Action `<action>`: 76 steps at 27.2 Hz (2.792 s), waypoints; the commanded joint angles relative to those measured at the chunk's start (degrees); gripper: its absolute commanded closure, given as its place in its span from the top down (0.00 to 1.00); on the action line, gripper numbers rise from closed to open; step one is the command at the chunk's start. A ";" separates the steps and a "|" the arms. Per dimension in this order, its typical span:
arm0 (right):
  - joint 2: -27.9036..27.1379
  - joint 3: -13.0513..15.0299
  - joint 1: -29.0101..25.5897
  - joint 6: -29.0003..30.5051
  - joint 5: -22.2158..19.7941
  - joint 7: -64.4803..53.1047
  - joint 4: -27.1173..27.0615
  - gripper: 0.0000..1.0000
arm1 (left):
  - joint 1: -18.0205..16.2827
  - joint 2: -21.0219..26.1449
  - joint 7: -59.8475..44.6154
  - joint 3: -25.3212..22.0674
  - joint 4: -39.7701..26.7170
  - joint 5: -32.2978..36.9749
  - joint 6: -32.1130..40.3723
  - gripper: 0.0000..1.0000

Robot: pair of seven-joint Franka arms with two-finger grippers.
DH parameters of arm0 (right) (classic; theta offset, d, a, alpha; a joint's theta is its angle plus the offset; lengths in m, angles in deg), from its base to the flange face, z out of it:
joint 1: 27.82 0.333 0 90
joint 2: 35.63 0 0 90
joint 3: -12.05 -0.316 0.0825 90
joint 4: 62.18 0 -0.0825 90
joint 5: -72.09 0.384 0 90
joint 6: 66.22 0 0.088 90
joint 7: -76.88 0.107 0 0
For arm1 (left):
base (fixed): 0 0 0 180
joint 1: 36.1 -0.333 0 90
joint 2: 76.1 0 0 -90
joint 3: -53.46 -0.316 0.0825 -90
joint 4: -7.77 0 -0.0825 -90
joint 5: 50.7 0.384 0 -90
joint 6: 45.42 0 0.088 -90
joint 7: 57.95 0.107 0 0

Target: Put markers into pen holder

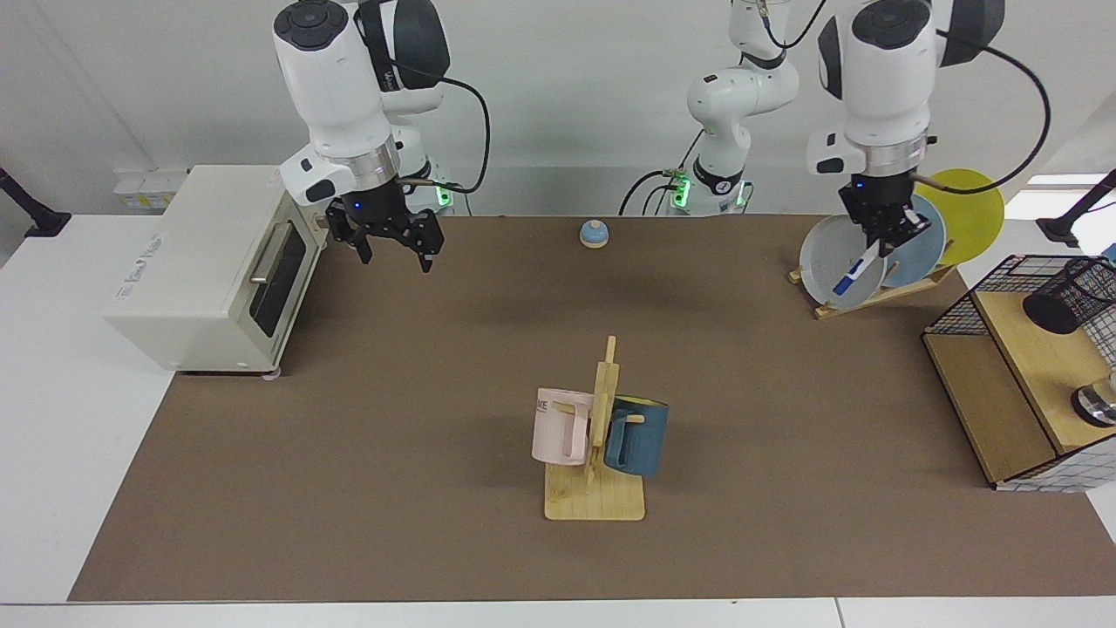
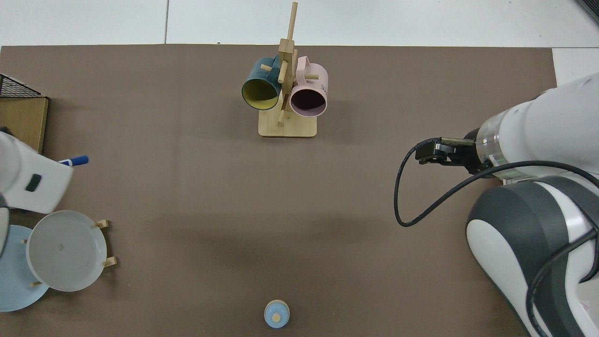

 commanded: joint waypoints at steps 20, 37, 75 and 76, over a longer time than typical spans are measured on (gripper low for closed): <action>-1.47 0.32 -4.48 -13.43 -1.35 -9.45 -11.56 1.00 | -10.36 6.33 23.49 -2.29 17.54 26.74 1.24 0.00; -0.94 0.14 -4.57 -12.38 -1.79 -11.21 -10.77 1.00 | -13.87 12.92 29.47 -2.73 18.33 35.27 -2.72 0.00; -0.59 0.14 -4.48 -9.47 -0.82 -11.21 -9.71 1.00 | -17.22 18.46 29.12 -2.64 17.19 37.74 -6.06 0.00; -0.59 0.05 -4.48 -9.39 -0.82 -11.21 -9.71 1.00 | -17.31 18.55 29.12 -2.73 17.19 37.74 -6.06 0.00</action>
